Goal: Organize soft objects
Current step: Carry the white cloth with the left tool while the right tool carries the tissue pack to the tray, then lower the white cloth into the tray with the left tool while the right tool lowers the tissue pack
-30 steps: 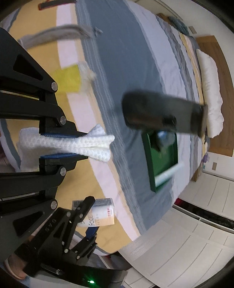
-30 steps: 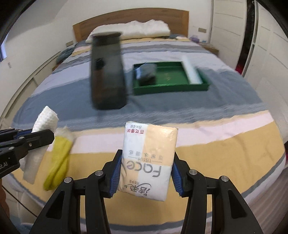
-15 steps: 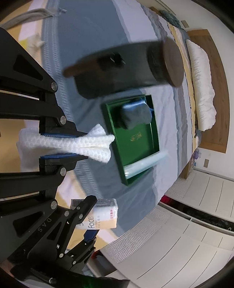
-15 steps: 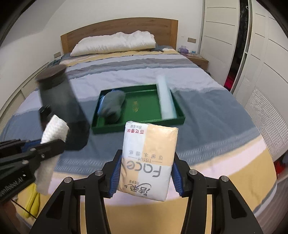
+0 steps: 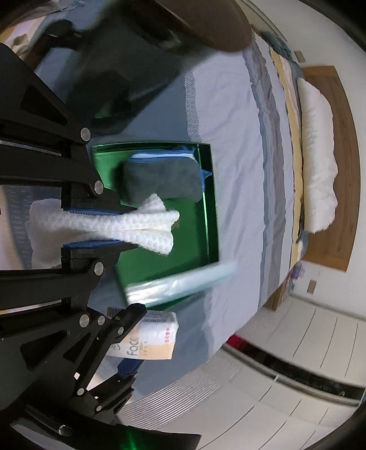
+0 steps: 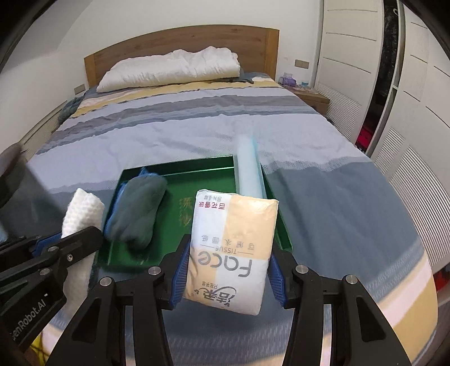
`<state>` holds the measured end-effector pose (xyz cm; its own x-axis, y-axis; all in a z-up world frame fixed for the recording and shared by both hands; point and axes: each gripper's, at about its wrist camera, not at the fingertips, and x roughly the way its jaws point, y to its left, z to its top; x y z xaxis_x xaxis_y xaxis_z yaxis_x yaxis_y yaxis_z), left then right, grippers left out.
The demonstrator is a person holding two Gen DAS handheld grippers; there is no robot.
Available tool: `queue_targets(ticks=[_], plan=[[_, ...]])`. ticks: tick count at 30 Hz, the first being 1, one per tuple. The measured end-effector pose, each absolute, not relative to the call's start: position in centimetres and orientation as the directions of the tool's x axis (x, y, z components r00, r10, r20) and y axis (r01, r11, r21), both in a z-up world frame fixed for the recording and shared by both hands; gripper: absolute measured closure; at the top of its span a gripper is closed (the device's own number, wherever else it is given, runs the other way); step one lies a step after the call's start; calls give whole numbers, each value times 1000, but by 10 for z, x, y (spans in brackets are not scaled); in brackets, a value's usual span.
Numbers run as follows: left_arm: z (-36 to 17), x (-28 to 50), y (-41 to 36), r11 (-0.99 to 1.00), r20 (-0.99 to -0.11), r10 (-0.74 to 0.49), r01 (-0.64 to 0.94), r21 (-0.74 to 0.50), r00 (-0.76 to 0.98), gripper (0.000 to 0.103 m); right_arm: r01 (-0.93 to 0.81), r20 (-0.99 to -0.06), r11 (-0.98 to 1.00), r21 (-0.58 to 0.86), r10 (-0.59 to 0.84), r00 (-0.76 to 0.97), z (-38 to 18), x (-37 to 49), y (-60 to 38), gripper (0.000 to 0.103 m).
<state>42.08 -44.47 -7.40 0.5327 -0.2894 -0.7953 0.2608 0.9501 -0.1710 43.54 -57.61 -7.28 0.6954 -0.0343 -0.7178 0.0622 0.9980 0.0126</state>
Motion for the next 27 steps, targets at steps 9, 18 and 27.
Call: queue_targets(ticks=[9, 18, 27], plan=[[-107, 460, -459, 970, -805, -235, 185, -158, 544, 91, 60, -744, 998, -19, -54, 666, -103, 516, -588, 54], [-133, 472, -473, 969, -822, -231, 198, -147, 520, 91, 47, -753, 997, -56, -73, 654, -122, 557, -592, 54], [-146, 477, -481, 966, -827, -233, 220, -136, 512, 91, 28, -755, 996, -80, -79, 651, -133, 589, -595, 54]])
